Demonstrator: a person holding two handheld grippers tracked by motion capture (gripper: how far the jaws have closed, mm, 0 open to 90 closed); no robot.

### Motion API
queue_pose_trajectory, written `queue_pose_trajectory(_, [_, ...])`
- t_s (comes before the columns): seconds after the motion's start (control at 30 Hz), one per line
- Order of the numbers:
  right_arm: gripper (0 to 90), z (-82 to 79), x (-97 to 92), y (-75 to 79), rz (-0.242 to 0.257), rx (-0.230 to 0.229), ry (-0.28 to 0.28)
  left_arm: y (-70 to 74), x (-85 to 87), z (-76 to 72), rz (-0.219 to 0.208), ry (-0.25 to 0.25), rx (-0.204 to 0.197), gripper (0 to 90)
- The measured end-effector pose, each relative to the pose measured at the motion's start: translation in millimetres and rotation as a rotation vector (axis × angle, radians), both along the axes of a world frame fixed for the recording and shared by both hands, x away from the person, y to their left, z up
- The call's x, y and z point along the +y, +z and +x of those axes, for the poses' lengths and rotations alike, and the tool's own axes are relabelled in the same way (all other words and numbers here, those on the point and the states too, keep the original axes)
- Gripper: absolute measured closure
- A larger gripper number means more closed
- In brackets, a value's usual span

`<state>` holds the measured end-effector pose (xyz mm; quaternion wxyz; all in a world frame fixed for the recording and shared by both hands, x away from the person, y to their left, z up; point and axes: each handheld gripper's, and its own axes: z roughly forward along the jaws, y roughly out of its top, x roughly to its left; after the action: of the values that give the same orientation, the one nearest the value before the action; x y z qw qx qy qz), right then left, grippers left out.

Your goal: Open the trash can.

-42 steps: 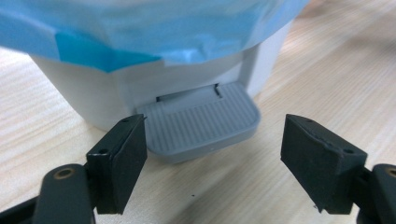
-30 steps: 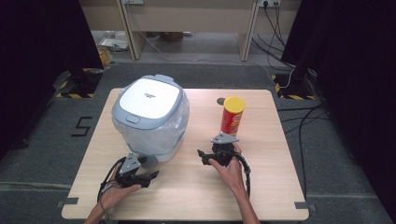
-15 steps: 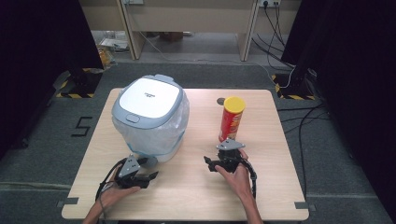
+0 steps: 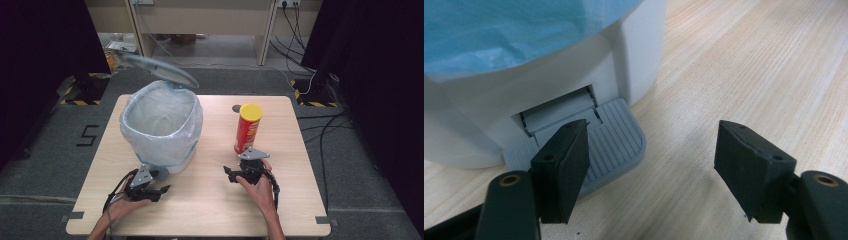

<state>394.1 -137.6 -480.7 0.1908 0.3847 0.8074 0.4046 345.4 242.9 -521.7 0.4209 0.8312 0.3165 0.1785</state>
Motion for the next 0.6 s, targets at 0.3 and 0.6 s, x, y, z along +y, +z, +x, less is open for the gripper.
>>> queue_pose_trajectory(0.3, [19.6, 2.3, -18.1, 0.2, 0.031, -0.002, -0.055, 0.3, -1.3, 6.3, -0.019, 0.013, 0.019, 29.7])
queue_pose_trajectory(0.6, [19.7, -0.6, -27.8, 4.3, 0.039, -0.015, -0.077, 0.3, -11.6, 10.7, 0.043, 0.027, -0.006, 29.6])
